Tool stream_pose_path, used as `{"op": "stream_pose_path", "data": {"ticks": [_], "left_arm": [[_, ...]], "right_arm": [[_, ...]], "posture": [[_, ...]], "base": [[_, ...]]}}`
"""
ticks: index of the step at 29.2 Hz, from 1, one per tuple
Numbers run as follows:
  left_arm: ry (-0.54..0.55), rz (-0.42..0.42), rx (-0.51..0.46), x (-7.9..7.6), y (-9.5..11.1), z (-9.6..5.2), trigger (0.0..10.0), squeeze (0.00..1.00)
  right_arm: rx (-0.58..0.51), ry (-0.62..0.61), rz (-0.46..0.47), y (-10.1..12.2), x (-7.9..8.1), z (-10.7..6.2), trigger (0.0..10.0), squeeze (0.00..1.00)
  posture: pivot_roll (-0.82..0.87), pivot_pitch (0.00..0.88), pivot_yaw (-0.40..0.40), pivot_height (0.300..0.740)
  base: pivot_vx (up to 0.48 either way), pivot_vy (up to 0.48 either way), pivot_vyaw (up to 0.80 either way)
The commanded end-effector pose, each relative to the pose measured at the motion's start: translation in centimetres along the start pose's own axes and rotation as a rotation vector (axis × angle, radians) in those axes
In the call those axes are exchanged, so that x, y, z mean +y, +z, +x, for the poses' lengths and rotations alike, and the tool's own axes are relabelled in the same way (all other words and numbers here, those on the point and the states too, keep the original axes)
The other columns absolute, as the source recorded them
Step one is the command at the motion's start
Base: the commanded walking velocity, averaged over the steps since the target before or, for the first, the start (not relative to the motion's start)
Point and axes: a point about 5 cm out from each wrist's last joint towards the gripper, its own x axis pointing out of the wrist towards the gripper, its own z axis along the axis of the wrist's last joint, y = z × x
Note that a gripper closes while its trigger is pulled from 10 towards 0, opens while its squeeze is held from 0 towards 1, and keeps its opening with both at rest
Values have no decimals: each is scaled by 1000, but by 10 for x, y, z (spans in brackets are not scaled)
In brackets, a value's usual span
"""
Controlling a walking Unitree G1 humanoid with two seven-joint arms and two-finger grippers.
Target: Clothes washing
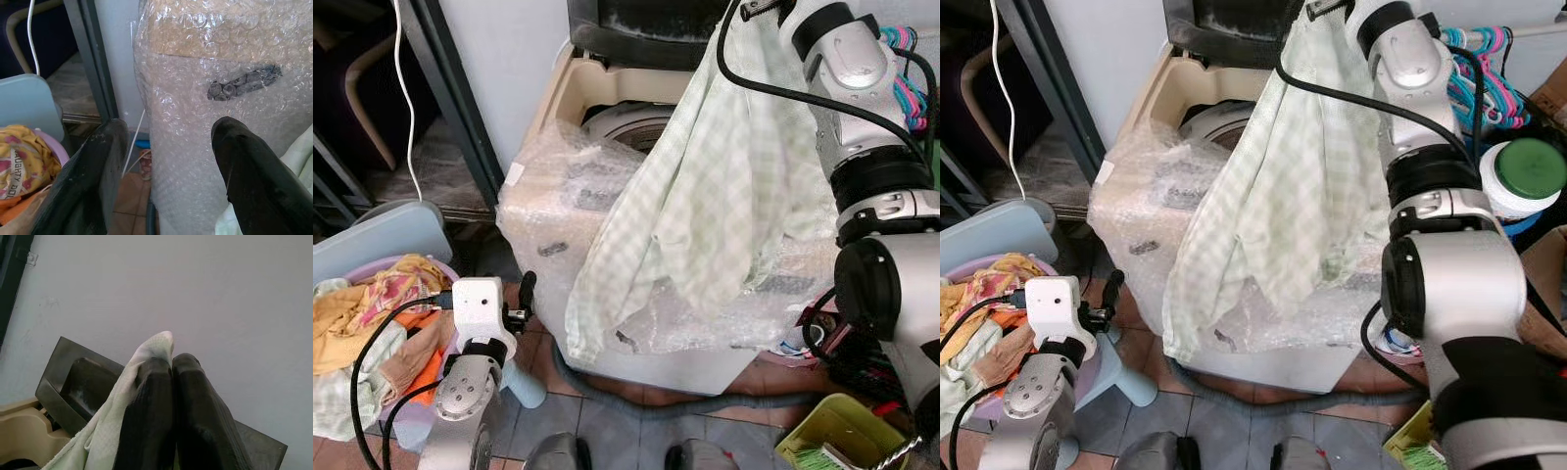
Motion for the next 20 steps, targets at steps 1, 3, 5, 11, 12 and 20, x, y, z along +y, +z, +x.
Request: {"op": "stream_pose_path", "data": {"ticks": [1,3,5,11,12,20], "left_arm": [[3,20,-9,1,5,-2,10000,0],[22,18,-15,2,7,-3,10000,0],[27,15,-18,1,7,-3,10000,0],[10,-2,-28,-8,12,3,10000,0],[5,-2,-32,-9,13,4,10000,0],[-39,0,-34,-16,15,10,10000,0]], "right_arm": [[-51,-31,11,24,-9,9,10000,0],[-129,-93,113,56,-18,18,10000,0],[-147,-82,109,65,-16,21,10000,0],[62,200,8,6,38,13,10000,0],[118,263,-24,-11,47,7,10000,0],[349,556,-154,-85,63,-40,10000,1000]], "posture": [[84,84,-6,740],[92,87,-21,740],[92,87,-24,740],[85,92,-22,740],[83,93,-20,740],[44,94,1,740]], "base": [[0,0,0],[0,0,0],[0,0,0],[0,0,0],[0,0,0],[0,0,0]]}}
